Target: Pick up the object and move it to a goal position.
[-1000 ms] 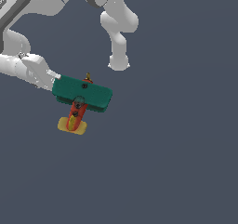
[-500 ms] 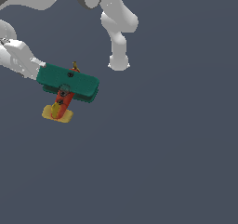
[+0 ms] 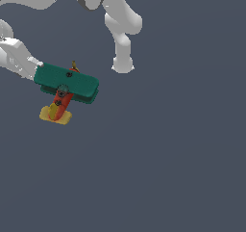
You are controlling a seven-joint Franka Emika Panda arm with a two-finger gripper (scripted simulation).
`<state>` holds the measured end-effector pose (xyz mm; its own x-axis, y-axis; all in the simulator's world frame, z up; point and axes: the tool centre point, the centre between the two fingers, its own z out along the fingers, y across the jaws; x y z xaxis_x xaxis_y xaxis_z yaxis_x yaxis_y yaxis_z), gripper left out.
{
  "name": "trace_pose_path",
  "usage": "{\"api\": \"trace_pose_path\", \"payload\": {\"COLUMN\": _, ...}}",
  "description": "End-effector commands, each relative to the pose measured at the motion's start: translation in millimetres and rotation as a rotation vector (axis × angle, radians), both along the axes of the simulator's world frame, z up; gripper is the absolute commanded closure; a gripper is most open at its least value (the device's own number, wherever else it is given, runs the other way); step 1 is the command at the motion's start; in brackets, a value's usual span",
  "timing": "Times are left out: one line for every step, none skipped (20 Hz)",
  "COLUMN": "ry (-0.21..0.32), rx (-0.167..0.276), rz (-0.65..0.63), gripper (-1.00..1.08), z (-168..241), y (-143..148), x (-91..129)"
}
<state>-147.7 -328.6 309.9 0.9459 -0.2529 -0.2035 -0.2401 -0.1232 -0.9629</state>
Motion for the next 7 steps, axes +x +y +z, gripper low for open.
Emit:
{"api": "trace_pose_path", "payload": {"ry": -0.004, "rx": -0.001, "rz": 0.001, "gripper": 1.08, "z": 8, "y": 1, "x": 1}}
{"api": "trace_pose_path", "payload": {"ry": -0.004, "rx": -0.001, "rz": 0.001, "gripper": 1.08, "z": 13, "y": 1, "x": 2}}
{"api": "trace_pose_path", "payload": {"ry": -0.004, "rx": -0.001, "rz": 0.002, "gripper": 1.08, "z": 19, "y": 2, "x": 2}}
{"api": "trace_pose_path", "payload": {"ry": -0.004, "rx": -0.001, "rz": 0.002, "gripper": 1.08, "z": 24, "y": 3, "x": 3}}
{"api": "trace_pose_path", "payload": {"ry": -0.004, "rx": -0.001, "rz": 0.002, "gripper": 1.08, "z": 28, "y": 3, "x": 3}}
{"api": "trace_pose_path", "payload": {"ry": -0.004, "rx": -0.001, "rz": 0.002, "gripper": 1.08, "z": 30, "y": 4, "x": 3}}
{"api": "trace_pose_path", "payload": {"ry": -0.004, "rx": -0.001, "rz": 0.002, "gripper": 1.08, "z": 31, "y": 4, "x": 3}}
